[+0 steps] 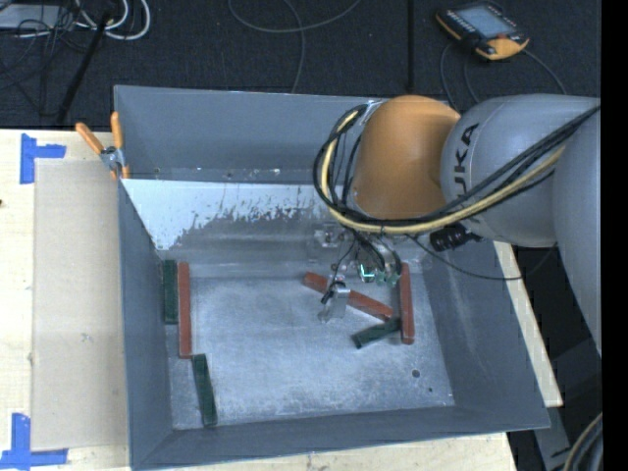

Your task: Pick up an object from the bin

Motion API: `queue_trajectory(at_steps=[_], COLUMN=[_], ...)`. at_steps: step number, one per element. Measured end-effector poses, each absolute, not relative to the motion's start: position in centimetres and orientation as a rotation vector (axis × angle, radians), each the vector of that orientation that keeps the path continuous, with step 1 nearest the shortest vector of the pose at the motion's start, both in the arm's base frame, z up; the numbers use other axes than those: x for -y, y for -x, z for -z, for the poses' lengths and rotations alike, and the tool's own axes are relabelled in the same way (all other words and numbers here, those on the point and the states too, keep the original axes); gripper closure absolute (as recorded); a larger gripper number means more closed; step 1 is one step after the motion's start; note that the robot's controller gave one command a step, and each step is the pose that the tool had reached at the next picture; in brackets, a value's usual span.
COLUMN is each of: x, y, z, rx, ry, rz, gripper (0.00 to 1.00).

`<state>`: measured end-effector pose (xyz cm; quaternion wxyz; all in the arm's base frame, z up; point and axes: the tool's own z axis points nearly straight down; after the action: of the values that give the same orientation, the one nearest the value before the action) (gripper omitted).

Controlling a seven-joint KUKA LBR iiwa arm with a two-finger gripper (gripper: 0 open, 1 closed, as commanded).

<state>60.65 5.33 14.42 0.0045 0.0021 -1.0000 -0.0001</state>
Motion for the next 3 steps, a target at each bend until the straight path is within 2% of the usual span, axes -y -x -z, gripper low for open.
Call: queue_trajectory(at_steps=[1, 2, 3], x=[-5.3, 0.4, 2.5], y=[-60.8, -61.2, -61.6], z=[-14.9, -8.2, -6.1], rx=[3.14, 3.145, 3.138], ry=[-0.005, -0.016, 0.075], rz=[0.001, 0.0, 0.002], gripper=[0.0, 0.0, 0.0])
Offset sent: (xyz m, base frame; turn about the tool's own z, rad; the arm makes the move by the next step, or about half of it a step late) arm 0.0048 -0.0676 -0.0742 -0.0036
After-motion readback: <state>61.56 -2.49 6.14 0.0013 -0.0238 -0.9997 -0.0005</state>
